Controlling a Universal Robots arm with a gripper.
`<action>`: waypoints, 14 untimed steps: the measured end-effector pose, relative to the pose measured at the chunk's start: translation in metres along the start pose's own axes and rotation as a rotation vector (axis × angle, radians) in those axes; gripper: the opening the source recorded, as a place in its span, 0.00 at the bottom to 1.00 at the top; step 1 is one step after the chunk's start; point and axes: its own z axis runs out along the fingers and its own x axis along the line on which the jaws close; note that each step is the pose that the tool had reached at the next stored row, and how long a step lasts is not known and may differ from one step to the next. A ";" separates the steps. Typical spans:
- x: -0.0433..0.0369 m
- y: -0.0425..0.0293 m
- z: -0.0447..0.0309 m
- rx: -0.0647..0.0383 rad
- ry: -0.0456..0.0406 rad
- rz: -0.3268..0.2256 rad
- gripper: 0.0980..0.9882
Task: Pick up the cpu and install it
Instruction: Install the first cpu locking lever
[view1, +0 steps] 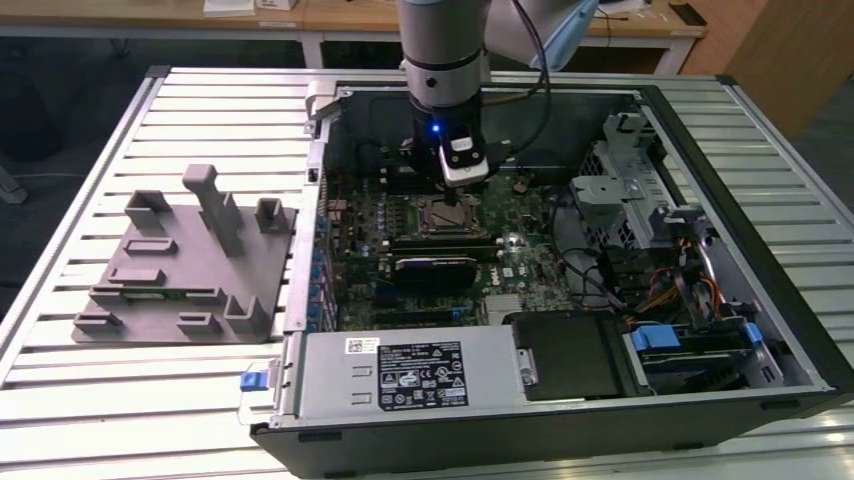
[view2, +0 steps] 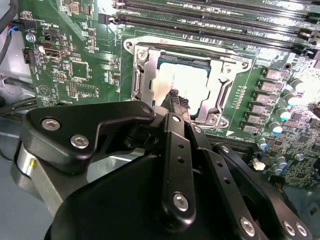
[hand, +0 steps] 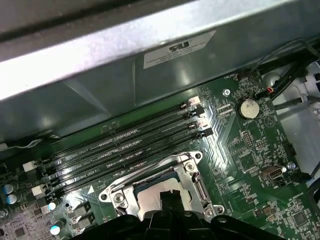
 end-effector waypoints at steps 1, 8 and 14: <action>0.0000 0.0000 -0.0001 0.000 -0.0001 0.000 0.01; -0.0011 0.0008 -0.0060 0.002 0.0020 0.000 0.01; -0.0025 0.0010 -0.0056 0.026 0.0212 -0.013 0.01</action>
